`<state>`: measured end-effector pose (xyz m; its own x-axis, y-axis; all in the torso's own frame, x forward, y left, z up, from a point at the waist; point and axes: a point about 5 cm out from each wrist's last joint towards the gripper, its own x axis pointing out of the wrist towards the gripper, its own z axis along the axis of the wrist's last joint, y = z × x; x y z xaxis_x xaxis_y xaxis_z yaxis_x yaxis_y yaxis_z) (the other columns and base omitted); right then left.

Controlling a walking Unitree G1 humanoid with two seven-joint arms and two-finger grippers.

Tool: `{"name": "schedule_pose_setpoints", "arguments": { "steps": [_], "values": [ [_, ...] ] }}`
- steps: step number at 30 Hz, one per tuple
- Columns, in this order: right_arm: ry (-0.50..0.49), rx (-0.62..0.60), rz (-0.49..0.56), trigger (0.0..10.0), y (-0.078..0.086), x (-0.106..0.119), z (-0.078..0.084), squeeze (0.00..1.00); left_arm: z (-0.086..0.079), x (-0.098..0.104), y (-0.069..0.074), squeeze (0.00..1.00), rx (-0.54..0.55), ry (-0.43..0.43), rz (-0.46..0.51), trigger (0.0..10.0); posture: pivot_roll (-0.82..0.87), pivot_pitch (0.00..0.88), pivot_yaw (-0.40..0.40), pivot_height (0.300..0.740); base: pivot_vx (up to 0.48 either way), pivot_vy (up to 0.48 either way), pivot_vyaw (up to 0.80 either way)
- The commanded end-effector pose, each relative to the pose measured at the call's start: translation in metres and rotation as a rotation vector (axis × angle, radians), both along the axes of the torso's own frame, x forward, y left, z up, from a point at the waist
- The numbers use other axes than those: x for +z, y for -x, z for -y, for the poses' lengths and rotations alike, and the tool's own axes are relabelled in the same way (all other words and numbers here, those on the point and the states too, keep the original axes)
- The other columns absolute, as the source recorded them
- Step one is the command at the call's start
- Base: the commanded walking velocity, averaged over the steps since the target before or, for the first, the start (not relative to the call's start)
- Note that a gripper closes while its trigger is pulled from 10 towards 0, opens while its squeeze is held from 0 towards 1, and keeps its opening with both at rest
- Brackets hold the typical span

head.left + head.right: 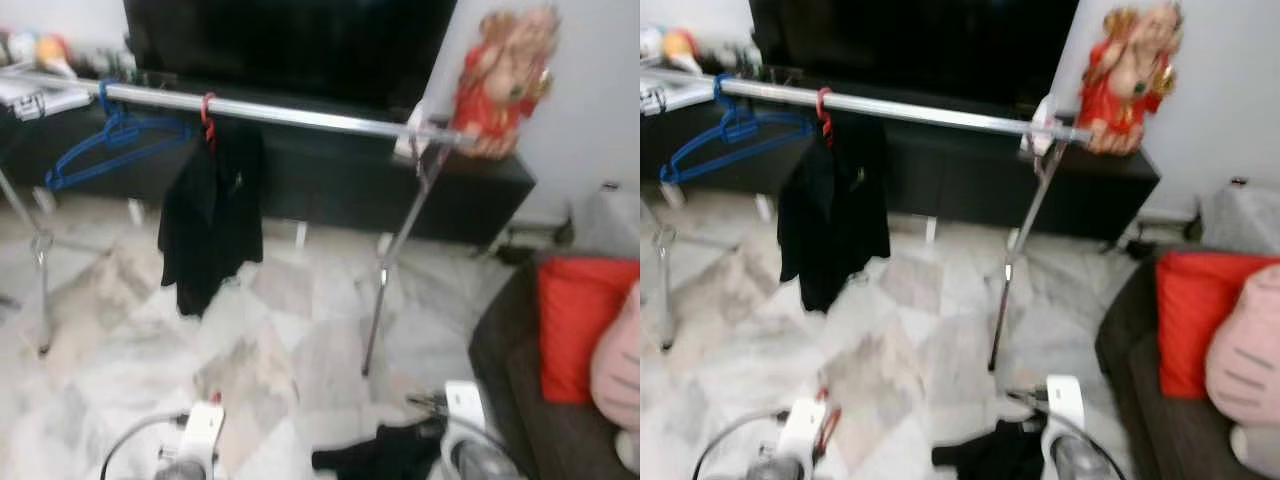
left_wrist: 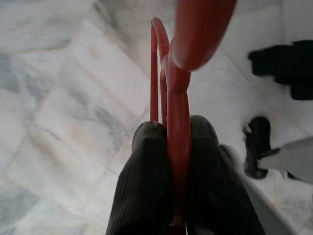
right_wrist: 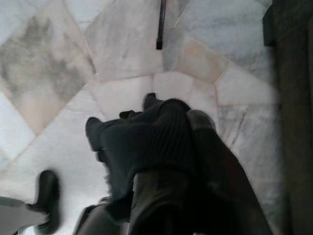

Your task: Hang hanger

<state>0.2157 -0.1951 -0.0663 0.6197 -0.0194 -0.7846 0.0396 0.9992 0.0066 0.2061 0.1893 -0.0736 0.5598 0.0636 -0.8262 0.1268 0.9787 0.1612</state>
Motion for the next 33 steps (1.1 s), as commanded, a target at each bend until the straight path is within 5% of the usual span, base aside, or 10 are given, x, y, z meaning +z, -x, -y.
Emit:
{"name": "schedule_pose_setpoints", "arguments": {
  "steps": [1,33],
  "values": [
    [-0.001,0.006,0.007,10.0,-0.002,0.001,-0.002,0.00,-0.006,0.001,-0.001,0.00,-0.001,-0.019,0.003,10.0,0.03,0.000,-0.153,0.740,0.000,0.240,0.00],
    [0.001,-0.051,0.052,10.0,-0.022,0.012,-0.005,0.00,-0.014,0.008,-0.011,0.00,0.007,-0.028,0.016,10.0,-0.10,0.000,-0.042,0.740,0.000,0.243,0.00]
  ]
}}
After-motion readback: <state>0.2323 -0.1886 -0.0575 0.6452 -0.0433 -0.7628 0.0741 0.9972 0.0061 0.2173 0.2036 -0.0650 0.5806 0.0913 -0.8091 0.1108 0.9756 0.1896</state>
